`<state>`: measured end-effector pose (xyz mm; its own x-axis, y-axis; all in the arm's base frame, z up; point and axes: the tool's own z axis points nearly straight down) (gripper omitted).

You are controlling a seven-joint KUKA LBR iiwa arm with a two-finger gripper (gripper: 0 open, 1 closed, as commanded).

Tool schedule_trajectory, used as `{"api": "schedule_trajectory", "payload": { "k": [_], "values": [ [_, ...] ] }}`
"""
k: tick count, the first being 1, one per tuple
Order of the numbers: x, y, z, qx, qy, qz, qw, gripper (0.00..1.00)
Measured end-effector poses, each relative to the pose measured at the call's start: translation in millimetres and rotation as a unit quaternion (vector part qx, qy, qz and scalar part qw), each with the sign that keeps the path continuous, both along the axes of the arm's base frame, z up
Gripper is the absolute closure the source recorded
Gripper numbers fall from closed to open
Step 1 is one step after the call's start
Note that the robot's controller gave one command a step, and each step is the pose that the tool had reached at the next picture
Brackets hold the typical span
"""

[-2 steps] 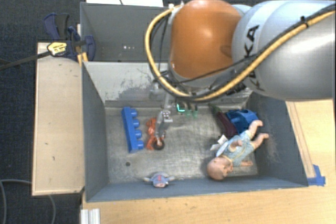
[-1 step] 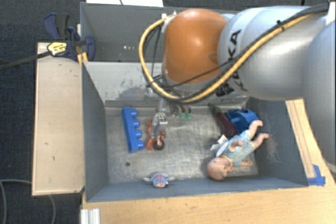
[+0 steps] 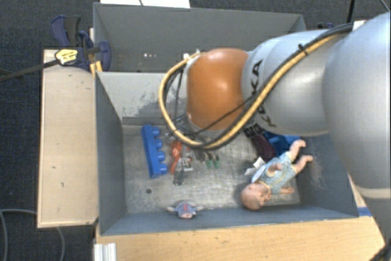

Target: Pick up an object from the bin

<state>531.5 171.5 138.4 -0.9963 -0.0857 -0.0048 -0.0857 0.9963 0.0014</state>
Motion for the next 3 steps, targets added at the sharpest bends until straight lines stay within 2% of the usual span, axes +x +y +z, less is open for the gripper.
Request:
{"api": "schedule_trajectory", "payload": {
  "k": [1, 2, 3],
  "values": [
    [13.8, -9.8, -66.8, 0.0, 0.0005, 0.12, 0.9928, 1.0],
    [13.8, -9.8, -66.8, 0.0, 0.0006, 0.119, 0.9929, 1.0],
    [0.9, 9.6, 77.0, 0.0, -0.0001, 0.132, 0.9913, 1.0]
  ]
}}
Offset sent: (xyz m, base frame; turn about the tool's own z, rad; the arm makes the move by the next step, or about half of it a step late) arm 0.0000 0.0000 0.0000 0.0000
